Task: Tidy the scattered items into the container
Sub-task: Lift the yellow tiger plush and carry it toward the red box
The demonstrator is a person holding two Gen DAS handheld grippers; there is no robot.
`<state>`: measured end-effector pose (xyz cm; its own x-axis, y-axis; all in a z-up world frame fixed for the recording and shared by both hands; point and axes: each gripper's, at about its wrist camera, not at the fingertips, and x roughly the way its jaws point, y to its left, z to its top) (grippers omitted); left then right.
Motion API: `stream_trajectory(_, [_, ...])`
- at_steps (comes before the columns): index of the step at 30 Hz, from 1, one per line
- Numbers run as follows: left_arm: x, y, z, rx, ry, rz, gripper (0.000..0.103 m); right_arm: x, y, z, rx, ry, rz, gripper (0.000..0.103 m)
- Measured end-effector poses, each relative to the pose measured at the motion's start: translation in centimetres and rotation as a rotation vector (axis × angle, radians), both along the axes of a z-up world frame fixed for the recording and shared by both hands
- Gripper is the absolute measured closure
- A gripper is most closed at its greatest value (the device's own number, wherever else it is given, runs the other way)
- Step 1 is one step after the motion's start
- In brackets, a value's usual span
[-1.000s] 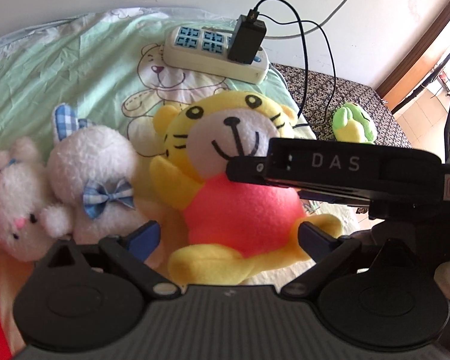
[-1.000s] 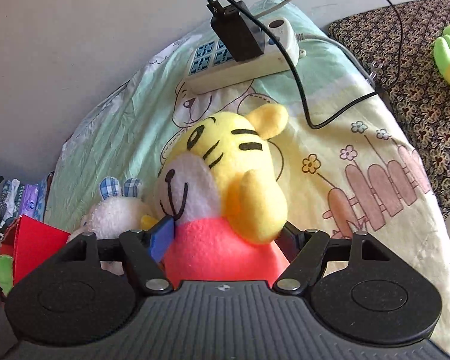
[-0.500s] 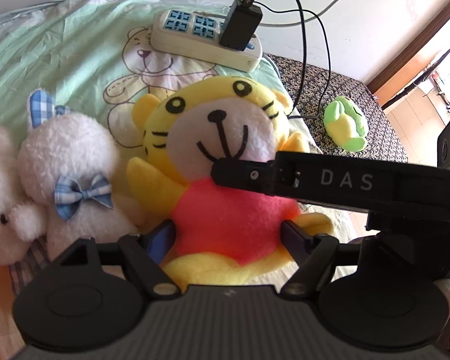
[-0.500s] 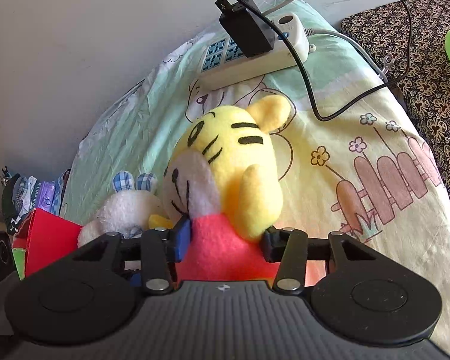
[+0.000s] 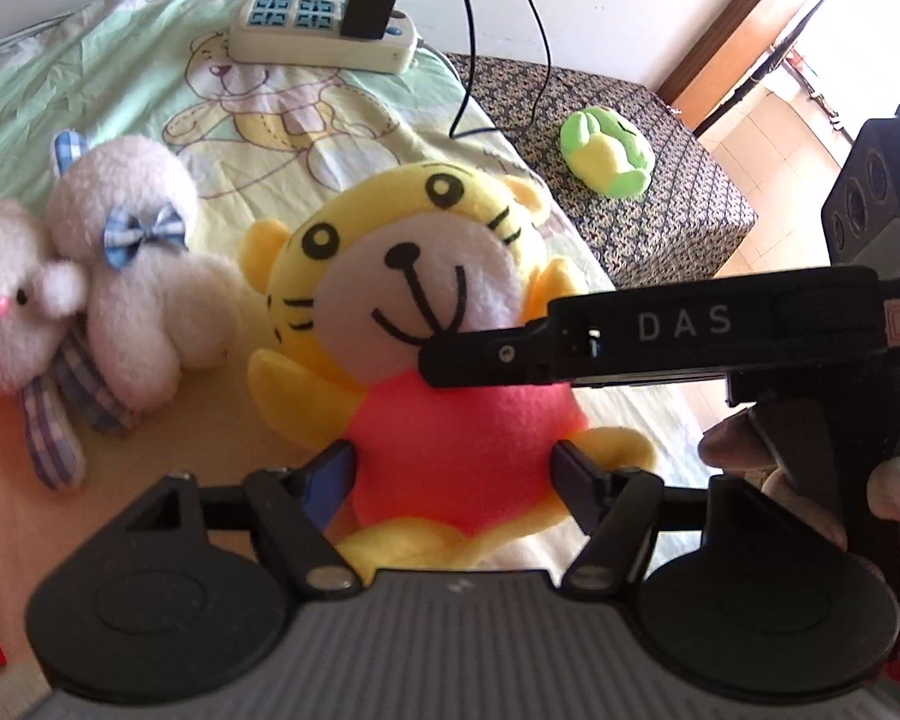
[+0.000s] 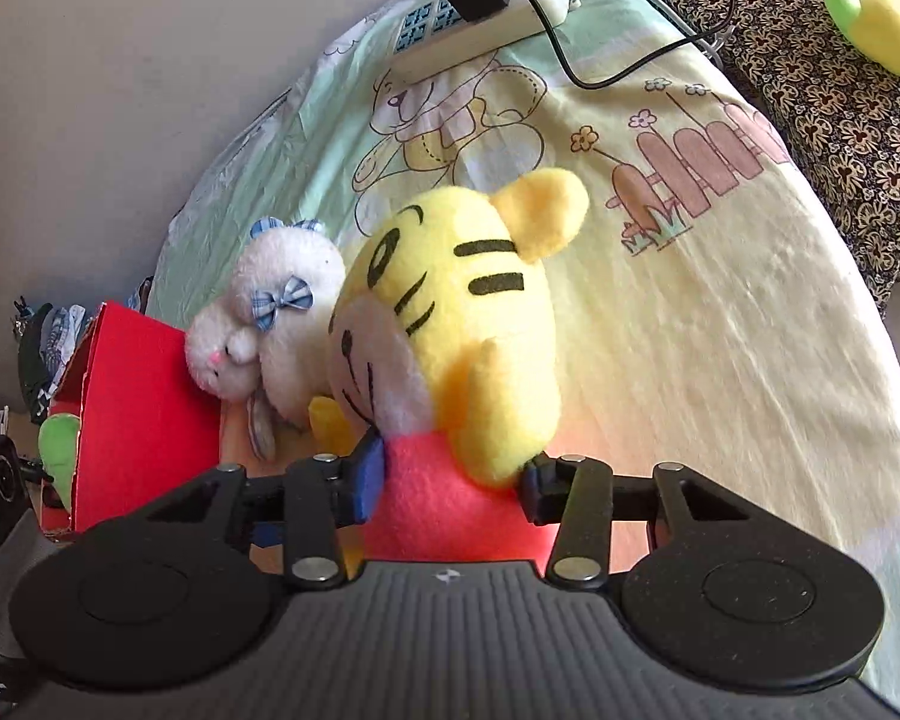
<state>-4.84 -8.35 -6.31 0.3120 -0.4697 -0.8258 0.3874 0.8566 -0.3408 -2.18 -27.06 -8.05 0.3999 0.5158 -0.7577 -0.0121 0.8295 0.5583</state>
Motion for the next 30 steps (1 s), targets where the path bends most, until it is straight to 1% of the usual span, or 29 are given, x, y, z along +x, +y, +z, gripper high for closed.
stream_trajectory(3, [-0.3,0.0,-0.9,0.015,0.019,0.020,0.018,-0.5,0.1,0.2,-0.005,-0.015,-0.002,0.049])
stream_trajectory(5, [0.1,0.2,-1.2,-0.005,0.038,0.040,0.018,-0.2,0.1,-0.1,-0.008,-0.025,-0.014,0.047])
stream_trajectory(6, [0.3,0.2,-1.2,-0.010,0.033,0.044,0.018,0.1,0.1,-0.3,-0.009,-0.027,-0.020,0.046])
stream_trajectory(8, [1.0,0.0,-1.4,-0.006,0.039,0.062,0.017,0.7,-0.1,-1.0,0.008,-0.007,-0.048,0.041])
stream_trajectory(11, [1.7,-0.4,-1.6,-0.020,0.059,0.086,0.019,1.2,-0.3,-1.6,0.028,-0.002,-0.063,0.041])
stream_trajectory(15, [1.5,-1.1,-1.7,0.012,0.056,0.087,0.019,1.1,-0.2,-2.0,0.037,0.006,-0.049,0.040])
stream_trajectory(17, [1.2,-1.3,-1.5,0.025,0.049,0.089,0.019,0.8,0.0,-1.9,0.022,-0.011,-0.041,0.041])
stream_trajectory(20, [0.8,-1.4,-1.2,0.041,0.041,0.091,0.021,0.2,0.2,-1.6,0.015,-0.029,-0.044,0.048])
stream_trajectory(22, [0.5,-1.5,-0.8,0.051,0.028,0.087,0.024,-0.1,0.2,-1.1,0.016,-0.047,-0.041,0.054])
stream_trajectory(24, [0.1,-1.4,-0.1,0.047,0.012,0.076,0.034,-0.4,0.0,-0.7,0.033,-0.060,-0.047,0.057])
stream_trajectory(26, [-0.3,-1.4,0.7,0.041,-0.011,0.063,0.037,-0.8,-0.2,-0.1,0.052,-0.078,-0.061,0.058])
stream_trajectory(30, [-1.4,-0.8,3.1,0.030,-0.089,0.053,0.040,-1.7,0.2,2.0,0.080,-0.142,-0.074,0.059])
